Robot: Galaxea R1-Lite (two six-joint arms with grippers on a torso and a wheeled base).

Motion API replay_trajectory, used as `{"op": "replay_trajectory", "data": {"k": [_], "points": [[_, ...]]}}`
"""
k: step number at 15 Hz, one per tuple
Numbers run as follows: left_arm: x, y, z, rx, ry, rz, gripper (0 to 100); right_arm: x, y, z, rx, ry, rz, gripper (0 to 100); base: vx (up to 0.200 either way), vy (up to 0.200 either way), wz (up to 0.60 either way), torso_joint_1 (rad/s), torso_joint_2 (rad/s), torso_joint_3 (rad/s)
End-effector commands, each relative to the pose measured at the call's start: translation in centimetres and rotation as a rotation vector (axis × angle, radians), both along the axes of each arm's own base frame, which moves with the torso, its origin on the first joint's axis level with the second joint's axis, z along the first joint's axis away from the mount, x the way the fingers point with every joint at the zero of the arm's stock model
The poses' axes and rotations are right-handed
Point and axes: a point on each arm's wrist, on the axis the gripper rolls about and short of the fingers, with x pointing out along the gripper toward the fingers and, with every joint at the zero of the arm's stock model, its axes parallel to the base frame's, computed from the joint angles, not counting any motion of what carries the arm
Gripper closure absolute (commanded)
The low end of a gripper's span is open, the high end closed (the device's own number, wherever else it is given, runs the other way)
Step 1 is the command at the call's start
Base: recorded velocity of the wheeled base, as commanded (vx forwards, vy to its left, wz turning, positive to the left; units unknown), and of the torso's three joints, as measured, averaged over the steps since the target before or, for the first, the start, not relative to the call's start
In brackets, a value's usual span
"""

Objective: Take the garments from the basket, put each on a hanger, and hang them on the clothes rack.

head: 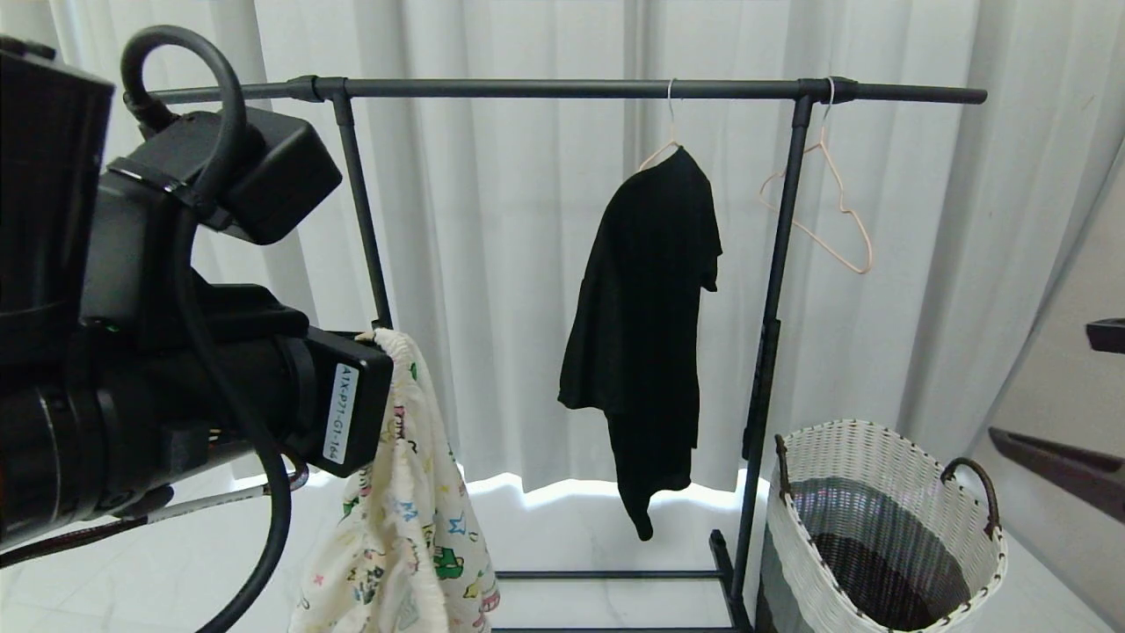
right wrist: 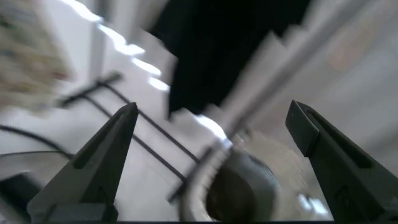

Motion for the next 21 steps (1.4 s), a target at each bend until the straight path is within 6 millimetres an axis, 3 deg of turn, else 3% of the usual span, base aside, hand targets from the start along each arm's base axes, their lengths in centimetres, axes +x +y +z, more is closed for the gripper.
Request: {"op": "replay_trajectory", "data": {"k": [1,5,12,18,21], "points": [[-0.5,0.6,0.0,-0.006,-0.005,0.0,100,1.6,-4.0,0.5,-0.104,0.07,-0.443,0,0.0,0.0,0.0,0.0,0.0,0.0],[-0.9,1.0,-0.7,0.009,0.009,0.0,100,1.4,-5.9,-0.8,-0.235,0.1,-0.575,0,0.0,0.0,0.0,0.0,0.0,0.0],[-1.1,1.2,-0.6,0.004,0.004,0.003,100,3.4,-5.3,-4.3,-0.16,0.032,-0.537,0,0.0,0.0,0.0,0.0,0.0,0.0],[-1.5,1.7,-0.9,0.011,0.002,0.012,100,5.7,-4.5,-3.5,0.111,0.043,-0.532,0,0.0,0.0,0.0,0.058,-0.2,-0.136],[-1.5,1.8,-1.2,0.028,-0.002,0.041,100,6.4,-4.4,-3.6,0.119,0.059,-0.543,0,0.0,0.0,0.0,0.165,-0.44,-0.274]]}}
